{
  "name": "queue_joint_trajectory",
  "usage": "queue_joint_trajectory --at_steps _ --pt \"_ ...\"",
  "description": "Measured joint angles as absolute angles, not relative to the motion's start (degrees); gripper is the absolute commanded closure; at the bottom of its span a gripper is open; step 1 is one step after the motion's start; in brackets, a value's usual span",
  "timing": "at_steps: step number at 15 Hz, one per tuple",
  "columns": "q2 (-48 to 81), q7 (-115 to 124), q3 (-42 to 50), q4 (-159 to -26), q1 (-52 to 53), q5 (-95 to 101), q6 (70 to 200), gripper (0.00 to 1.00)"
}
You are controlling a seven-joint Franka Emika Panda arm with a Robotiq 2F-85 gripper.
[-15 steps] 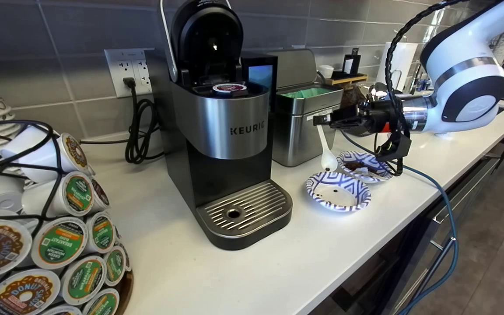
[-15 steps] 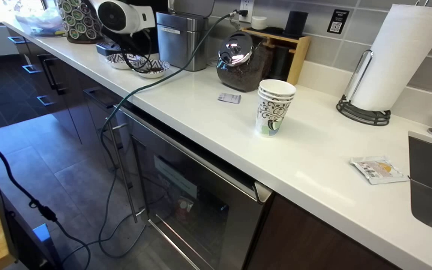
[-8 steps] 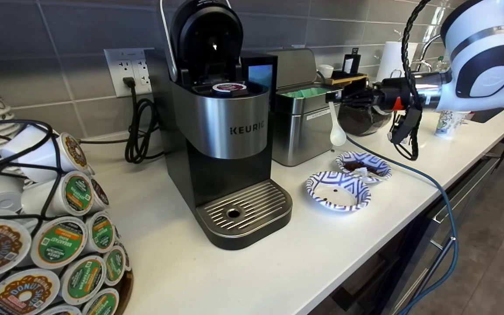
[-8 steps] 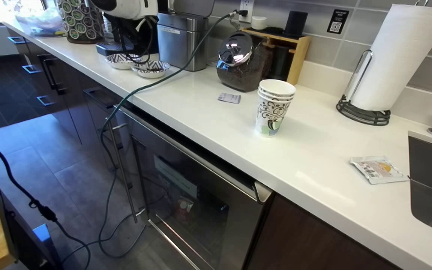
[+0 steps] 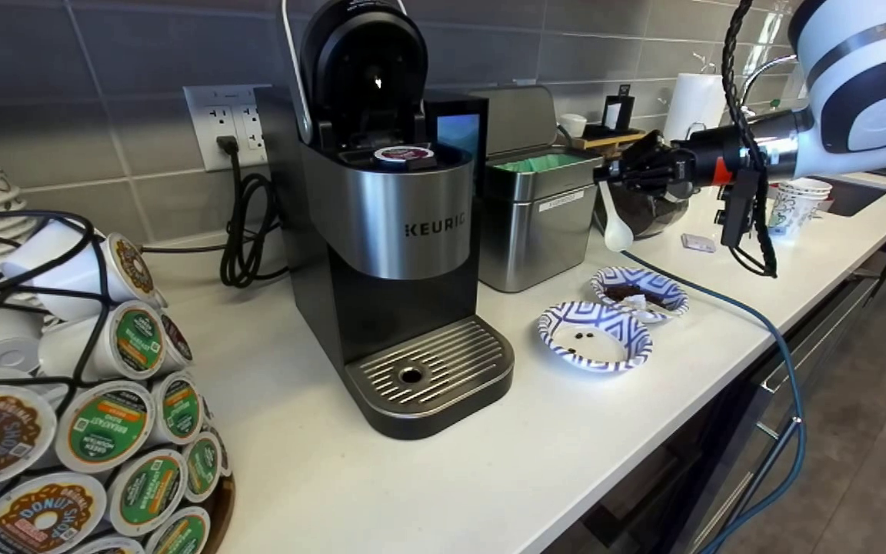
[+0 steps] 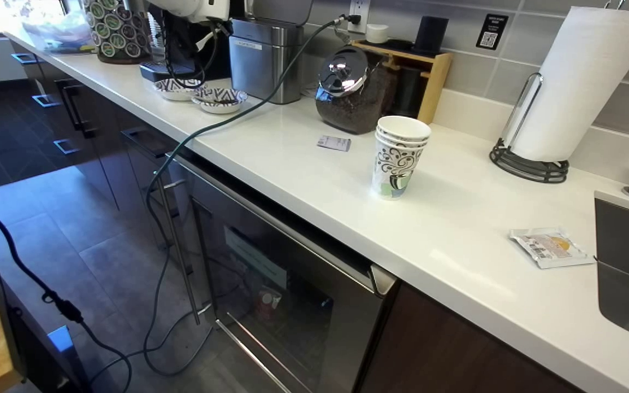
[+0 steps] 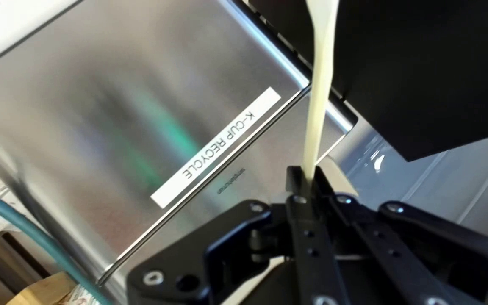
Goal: Use the spoon to move the contents in one plate to another
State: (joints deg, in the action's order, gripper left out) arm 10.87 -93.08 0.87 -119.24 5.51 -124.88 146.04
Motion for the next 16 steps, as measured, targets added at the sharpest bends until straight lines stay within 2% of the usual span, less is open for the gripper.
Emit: queue_joint_trajectory --at_steps 8,16 --pt "11.36 -63.83 8.76 -119.33 -6.43 -106.55 134.43 0.99" --pt "18.03 -60.65 8.07 -120.05 -6.31 -105.76 130.75 0.99"
